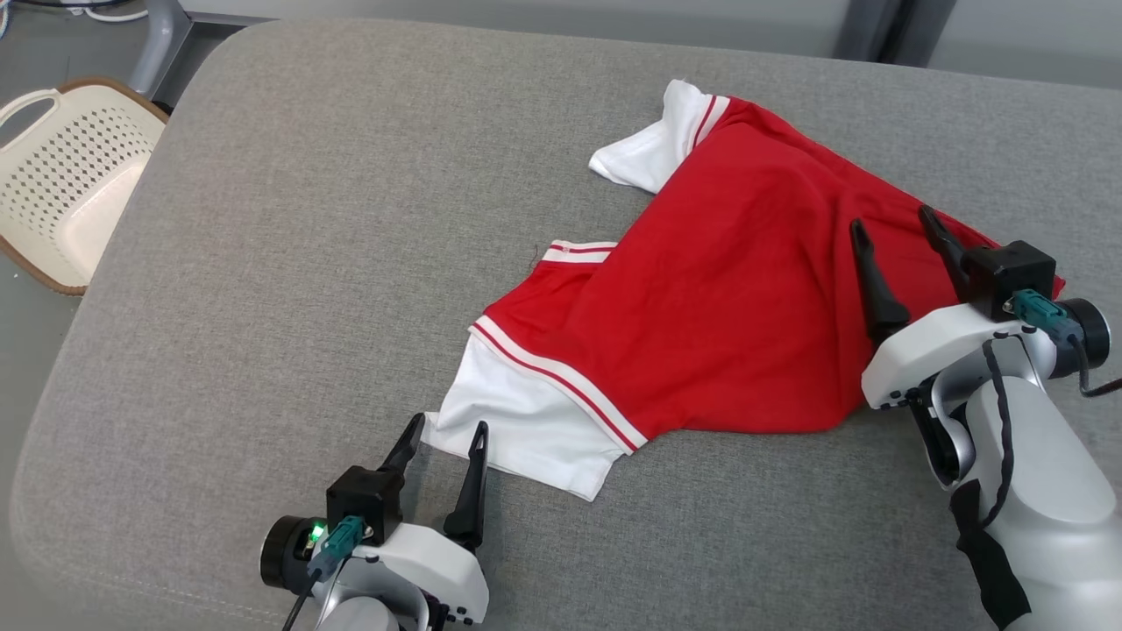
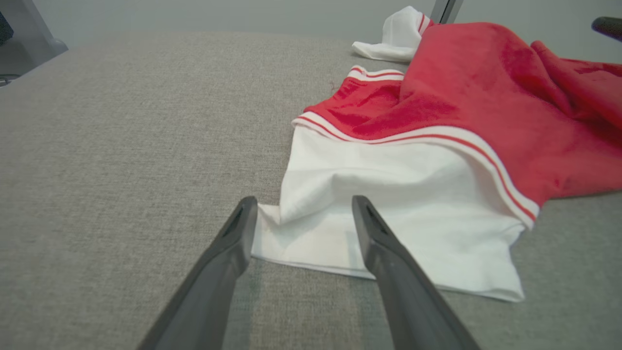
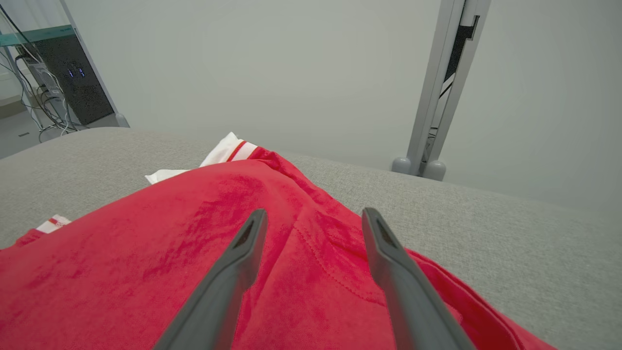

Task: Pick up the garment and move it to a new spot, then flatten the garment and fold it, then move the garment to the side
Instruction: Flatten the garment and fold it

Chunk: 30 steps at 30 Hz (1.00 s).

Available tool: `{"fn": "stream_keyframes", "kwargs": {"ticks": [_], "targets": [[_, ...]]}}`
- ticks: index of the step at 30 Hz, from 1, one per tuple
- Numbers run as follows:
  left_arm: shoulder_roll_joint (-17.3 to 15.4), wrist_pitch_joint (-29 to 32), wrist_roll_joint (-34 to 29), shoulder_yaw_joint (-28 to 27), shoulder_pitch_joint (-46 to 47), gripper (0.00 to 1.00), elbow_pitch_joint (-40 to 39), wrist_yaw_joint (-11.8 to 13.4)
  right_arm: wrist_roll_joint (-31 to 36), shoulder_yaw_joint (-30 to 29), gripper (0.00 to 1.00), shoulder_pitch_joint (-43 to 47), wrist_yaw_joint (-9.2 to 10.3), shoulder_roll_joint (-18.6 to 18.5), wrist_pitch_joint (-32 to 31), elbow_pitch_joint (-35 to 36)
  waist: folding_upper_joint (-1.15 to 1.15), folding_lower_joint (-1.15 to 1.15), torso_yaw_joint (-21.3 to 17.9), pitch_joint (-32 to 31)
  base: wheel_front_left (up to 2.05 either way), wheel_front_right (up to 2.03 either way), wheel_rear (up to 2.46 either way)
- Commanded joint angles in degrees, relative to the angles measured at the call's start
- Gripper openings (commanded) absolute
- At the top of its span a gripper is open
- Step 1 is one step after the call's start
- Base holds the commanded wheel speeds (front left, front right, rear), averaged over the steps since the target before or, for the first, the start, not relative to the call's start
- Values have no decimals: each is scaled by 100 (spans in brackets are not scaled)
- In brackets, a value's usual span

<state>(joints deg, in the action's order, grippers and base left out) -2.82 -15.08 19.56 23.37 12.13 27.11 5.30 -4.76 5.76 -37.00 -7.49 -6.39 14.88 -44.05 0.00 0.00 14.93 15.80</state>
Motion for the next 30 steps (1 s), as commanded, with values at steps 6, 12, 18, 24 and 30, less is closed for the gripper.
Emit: {"fn": "stream_keyframes", "kwargs": {"ticks": [6, 12, 18, 24, 30], "targets": [[-20, -10, -43, -58, 144, 100, -56, 17, -70, -320, 100, 246, 0, 20, 34, 197, 0, 0, -261, -16, 0, 0, 0], [-24, -10, -88, -42, 211, 100, -69, -16, -240, -421, 100, 488, 0, -3, 35, 226, 0, 0, -472, 32, 0, 0, 0], [-24, -10, -119, -22, 252, 100, -55, -36, -349, -372, 100, 433, 0, 40, 34, 122, 0, 0, -433, 93, 0, 0, 0], [-22, -10, -121, -20, 225, 100, -52, -56, -487, -384, 96, 345, 0, 40, 35, -228, 0, 0, -235, 132, 0, 0, 0], [-21, -10, -150, -76, 159, 100, -47, -54, -548, -393, 40, 260, 0, 53, 35, -281, 0, 0, -171, 147, 0, 0, 0]]}}
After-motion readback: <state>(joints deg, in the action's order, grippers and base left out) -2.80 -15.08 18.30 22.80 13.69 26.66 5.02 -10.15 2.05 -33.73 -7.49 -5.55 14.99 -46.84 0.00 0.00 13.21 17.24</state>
